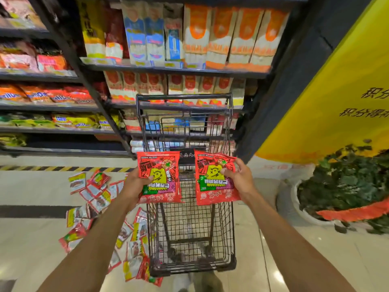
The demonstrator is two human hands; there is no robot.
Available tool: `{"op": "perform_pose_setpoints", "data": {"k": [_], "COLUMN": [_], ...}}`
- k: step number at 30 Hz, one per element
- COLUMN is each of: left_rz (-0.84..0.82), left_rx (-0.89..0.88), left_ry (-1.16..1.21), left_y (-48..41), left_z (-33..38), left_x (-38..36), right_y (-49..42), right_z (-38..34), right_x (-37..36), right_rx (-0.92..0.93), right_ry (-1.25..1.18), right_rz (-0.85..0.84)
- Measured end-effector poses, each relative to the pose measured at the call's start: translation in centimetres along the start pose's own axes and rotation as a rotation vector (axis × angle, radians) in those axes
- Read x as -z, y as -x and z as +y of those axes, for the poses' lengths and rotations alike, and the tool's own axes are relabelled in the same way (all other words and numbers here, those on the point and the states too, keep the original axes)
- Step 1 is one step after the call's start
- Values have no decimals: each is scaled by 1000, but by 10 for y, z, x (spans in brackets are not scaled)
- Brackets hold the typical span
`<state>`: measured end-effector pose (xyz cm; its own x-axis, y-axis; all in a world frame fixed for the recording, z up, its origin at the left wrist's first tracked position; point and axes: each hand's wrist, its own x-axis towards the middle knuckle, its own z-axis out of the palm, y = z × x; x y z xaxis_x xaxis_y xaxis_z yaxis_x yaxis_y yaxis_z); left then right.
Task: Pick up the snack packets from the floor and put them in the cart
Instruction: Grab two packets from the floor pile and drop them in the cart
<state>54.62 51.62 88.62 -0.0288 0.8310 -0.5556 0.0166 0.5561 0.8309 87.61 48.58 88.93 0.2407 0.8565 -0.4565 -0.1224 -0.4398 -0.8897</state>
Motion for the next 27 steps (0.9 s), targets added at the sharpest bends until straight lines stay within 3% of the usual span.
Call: {"op": "perform_pose_setpoints", "data": {"k": [6,17,25,27], "left_rz": [106,197,319,342], "left_rx": [67,198,360,312], "left_ry": [-29,-220,-316,-322], "left_y": [-83,-268,-370,-391], "left_z": [1,-104,-198,-225], "left_x": [-25,-53,-67,-71], "right_y": [-98,-249,-352,-368], "right_z": [15,115,220,242], "right_x": [4,-33,-57,-57], "right_rx": [-41,-35,-225,-290], "right_ry": [72,415,788,850], "right_rz": [-49,5,137,148]}}
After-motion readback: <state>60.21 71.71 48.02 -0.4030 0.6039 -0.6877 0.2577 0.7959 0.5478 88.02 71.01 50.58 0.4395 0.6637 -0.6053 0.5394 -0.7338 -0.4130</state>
